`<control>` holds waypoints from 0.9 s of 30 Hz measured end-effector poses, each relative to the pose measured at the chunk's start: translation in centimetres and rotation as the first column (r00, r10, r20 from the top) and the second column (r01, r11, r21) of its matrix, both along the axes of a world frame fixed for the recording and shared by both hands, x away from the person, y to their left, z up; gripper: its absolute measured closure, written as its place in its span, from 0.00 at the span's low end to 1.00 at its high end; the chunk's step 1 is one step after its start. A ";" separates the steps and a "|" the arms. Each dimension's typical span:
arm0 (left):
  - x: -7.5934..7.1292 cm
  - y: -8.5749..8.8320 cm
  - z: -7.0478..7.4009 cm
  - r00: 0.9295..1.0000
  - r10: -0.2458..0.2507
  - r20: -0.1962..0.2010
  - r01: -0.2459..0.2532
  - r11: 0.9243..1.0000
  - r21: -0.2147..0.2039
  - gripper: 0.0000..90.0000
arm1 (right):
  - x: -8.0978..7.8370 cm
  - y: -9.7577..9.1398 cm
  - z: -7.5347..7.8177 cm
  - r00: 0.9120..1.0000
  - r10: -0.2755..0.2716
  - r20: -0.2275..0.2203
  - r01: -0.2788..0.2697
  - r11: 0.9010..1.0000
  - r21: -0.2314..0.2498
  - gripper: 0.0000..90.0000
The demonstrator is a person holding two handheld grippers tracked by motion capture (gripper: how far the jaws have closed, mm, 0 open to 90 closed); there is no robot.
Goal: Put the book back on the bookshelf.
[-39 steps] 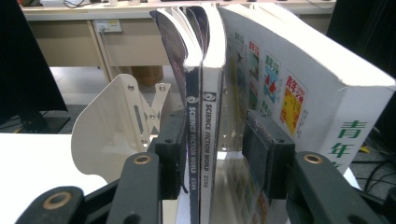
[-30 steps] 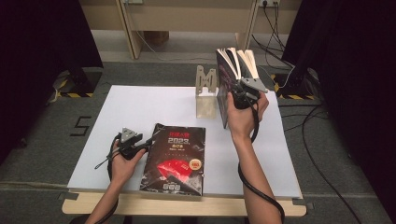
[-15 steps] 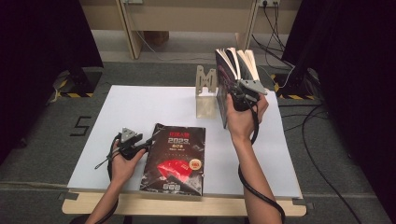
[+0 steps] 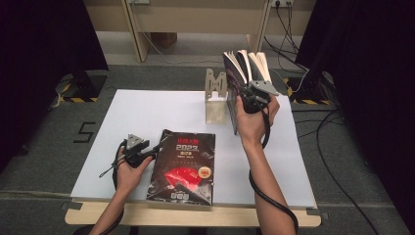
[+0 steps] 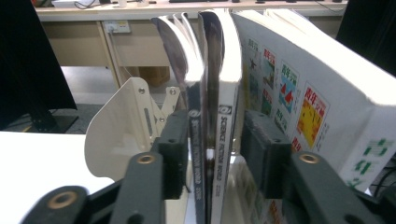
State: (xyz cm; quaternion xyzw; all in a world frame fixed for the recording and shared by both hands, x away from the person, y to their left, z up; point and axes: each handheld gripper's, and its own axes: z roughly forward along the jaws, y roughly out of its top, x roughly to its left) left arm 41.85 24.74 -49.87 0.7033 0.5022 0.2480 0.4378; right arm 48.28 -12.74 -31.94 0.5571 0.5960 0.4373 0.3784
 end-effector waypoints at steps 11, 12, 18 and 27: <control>0.0 0.0 0.0 1.000 -0.001 0.000 0.001 1.000 0.002 0.54 | 0.9 -0.4 0.3 1.000 -0.011 -0.017 0.011 1.000 0.024 0.81; 0.0 0.0 0.0 1.000 0.000 0.001 0.000 1.000 0.000 0.54 | 0.9 -0.4 0.3 1.000 -0.014 -0.022 0.015 0.999 0.034 0.82; 0.0 0.0 0.0 1.000 -0.002 0.000 0.002 1.000 0.003 0.54 | 1.1 -0.5 0.2 1.000 -0.021 -0.010 0.021 0.998 0.060 0.84; 0.0 0.0 0.0 1.000 -0.003 0.000 0.003 1.000 0.004 0.54 | 1.4 -0.8 0.4 1.000 -0.024 -0.020 0.026 0.994 0.108 0.85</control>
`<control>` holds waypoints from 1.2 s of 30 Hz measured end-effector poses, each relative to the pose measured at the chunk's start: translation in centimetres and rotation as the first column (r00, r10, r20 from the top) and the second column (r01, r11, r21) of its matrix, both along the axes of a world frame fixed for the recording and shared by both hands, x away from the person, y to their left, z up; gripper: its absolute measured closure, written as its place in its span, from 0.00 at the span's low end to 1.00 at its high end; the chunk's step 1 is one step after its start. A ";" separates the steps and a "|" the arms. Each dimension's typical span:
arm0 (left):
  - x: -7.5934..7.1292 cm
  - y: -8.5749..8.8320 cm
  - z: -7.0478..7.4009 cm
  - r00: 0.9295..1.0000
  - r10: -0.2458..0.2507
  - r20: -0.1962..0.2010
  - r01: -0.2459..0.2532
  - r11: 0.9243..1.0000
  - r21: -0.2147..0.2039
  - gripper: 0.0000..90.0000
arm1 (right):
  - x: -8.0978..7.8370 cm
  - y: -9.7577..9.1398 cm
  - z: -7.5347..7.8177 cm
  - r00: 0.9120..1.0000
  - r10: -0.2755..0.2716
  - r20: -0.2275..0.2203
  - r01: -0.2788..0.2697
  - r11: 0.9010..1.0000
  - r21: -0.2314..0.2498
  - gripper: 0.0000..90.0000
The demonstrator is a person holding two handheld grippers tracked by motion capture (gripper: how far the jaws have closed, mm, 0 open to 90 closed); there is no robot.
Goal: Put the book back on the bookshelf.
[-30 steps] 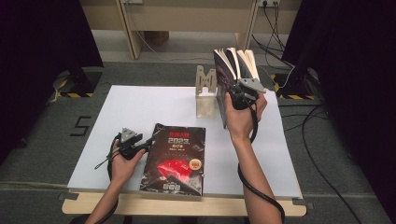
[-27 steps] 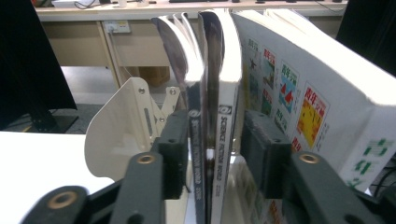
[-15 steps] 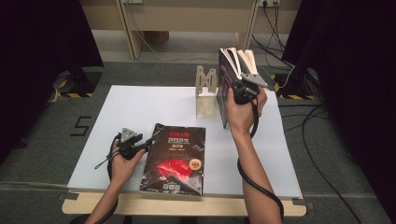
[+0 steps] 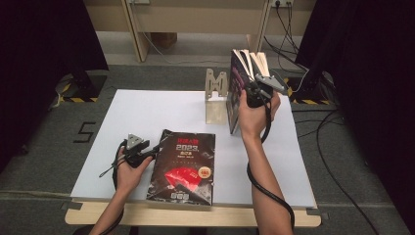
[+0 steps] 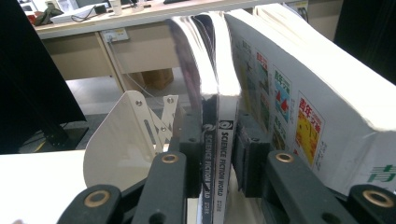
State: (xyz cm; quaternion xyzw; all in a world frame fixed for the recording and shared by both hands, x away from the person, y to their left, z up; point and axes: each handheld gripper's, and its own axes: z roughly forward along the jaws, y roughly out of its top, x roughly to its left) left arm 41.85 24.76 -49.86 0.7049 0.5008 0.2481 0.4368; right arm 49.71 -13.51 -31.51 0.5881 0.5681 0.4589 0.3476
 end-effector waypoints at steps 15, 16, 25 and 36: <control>0.0 -0.1 0.0 1.000 0.002 0.001 -0.002 1.000 -0.003 0.54 | -1.3 0.1 -0.4 1.000 0.002 0.028 0.001 0.993 -0.116 0.72; 0.0 -0.1 0.0 1.000 0.003 0.001 -0.003 1.000 -0.002 0.54 | -1.3 0.0 -0.5 1.000 0.008 0.028 -0.004 0.992 -0.124 0.72; 0.0 0.0 0.0 1.000 0.011 -0.001 -0.011 1.000 -0.009 0.52 | -2.3 0.0 -1.1 0.999 0.047 0.008 -0.046 0.994 -0.097 0.68; 0.2 0.3 0.0 1.000 0.000 -0.017 -0.001 0.999 -0.039 0.54 | -3.9 0.0 -2.4 0.995 0.091 -0.045 -0.095 0.992 -0.088 0.65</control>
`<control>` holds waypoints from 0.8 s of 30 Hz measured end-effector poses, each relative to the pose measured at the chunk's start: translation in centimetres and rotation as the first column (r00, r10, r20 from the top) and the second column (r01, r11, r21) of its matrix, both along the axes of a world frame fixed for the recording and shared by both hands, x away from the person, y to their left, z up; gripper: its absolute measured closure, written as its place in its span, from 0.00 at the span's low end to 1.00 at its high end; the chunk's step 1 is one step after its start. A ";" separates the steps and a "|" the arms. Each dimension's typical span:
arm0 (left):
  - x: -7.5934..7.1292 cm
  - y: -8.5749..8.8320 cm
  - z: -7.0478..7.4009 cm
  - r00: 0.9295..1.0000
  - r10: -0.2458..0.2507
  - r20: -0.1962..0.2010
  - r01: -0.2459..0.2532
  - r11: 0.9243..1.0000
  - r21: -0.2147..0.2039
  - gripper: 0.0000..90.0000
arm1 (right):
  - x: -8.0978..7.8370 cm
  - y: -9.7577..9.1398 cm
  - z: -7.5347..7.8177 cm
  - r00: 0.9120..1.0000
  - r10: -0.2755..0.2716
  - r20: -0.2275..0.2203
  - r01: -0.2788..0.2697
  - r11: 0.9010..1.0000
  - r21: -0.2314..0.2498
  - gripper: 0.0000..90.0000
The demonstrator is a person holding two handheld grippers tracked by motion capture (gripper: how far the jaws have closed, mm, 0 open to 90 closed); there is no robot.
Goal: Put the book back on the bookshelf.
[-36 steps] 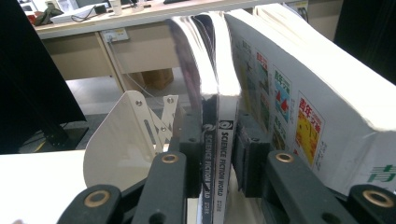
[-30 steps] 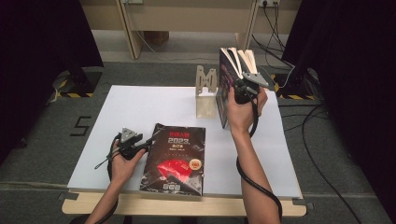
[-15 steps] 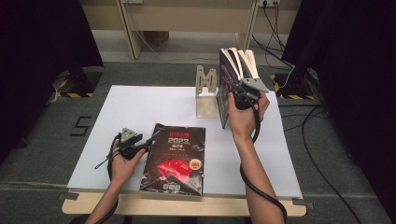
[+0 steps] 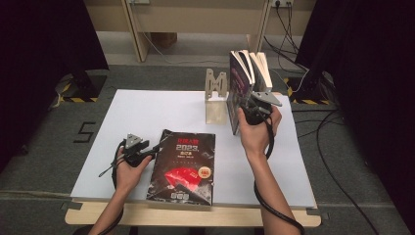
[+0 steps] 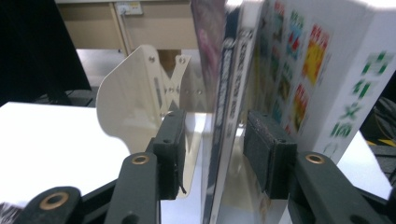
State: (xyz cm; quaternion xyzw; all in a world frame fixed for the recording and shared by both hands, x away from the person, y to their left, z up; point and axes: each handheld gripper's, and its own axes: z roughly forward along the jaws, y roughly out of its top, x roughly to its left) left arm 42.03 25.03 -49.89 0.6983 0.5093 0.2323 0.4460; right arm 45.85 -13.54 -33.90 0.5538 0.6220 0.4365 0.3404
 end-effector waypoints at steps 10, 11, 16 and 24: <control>1.6 -0.2 1.1 1.000 -0.006 -0.026 0.006 1.000 0.001 0.61 | -1.1 -0.3 -1.7 0.997 0.042 -0.061 -0.043 0.999 -0.009 0.65; 1.9 -0.2 1.4 1.000 -0.007 -0.028 0.008 1.000 0.007 0.62 | -1.2 -0.4 -1.9 0.997 0.042 -0.066 -0.043 0.999 -0.005 0.65; 3.7 -0.8 2.5 0.998 -0.008 -0.055 0.010 0.999 0.033 0.73 | -1.9 -0.8 -3.1 0.993 0.053 -0.105 -0.053 0.999 -0.003 0.65; 6.3 -2.3 2.6 0.993 -0.034 -0.110 0.045 0.994 0.102 0.78 | -2.4 -1.2 -5.1 0.985 0.062 -0.161 -0.062 0.998 0.004 0.65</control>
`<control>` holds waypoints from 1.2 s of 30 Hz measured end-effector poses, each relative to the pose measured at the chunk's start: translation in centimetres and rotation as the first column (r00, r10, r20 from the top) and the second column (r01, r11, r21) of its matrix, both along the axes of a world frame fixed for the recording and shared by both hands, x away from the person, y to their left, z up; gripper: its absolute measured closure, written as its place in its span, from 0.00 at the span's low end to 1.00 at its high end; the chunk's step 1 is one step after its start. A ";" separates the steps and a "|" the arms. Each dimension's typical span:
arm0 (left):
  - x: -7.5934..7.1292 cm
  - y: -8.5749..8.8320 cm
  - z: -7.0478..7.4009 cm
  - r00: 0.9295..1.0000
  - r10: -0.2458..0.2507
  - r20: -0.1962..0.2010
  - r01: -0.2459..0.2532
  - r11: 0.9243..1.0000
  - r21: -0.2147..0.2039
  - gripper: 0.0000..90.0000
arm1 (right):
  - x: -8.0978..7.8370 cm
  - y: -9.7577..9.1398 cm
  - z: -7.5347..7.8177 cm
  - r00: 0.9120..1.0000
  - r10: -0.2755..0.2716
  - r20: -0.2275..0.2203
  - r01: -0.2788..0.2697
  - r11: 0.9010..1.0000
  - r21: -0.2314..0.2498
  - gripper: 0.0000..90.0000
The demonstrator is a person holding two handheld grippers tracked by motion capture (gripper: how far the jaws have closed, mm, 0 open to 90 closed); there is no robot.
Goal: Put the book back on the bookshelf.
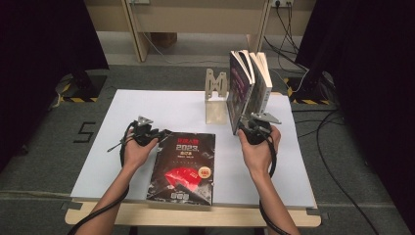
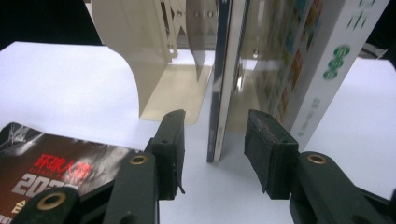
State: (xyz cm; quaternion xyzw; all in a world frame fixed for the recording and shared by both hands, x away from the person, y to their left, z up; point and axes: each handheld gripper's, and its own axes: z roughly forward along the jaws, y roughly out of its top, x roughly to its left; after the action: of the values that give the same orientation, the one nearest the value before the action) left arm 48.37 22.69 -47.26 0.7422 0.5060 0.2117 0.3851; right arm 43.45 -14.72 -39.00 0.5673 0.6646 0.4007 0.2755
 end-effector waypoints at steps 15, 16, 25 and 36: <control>1.8 -1.3 -0.1 0.998 -0.025 -0.063 0.029 0.998 0.062 0.72 | -0.2 0.6 -1.3 0.998 0.030 -0.049 -0.030 1.000 0.000 0.64; 1.9 -1.3 -0.2 0.997 -0.021 -0.070 0.025 0.998 0.051 0.70 | -0.2 0.6 -1.3 0.998 0.031 -0.050 -0.031 1.000 0.000 0.64; 2.3 -1.3 -1.2 0.994 -0.014 -0.107 0.018 0.999 0.035 0.61 | 0.0 0.8 -1.9 0.996 0.038 -0.079 -0.038 0.999 0.000 0.63; 2.3 -0.6 -1.8 0.993 -0.008 -0.118 0.004 0.999 -0.035 0.65 | 0.0 0.9 -2.5 0.994 0.048 -0.097 -0.048 0.999 -0.001 0.63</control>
State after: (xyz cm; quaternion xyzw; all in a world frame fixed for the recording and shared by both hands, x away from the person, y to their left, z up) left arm 50.69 22.07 -49.01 0.7480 0.5294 0.1574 0.3680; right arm 43.47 -13.79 -41.49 0.5694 0.6913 0.3783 0.2340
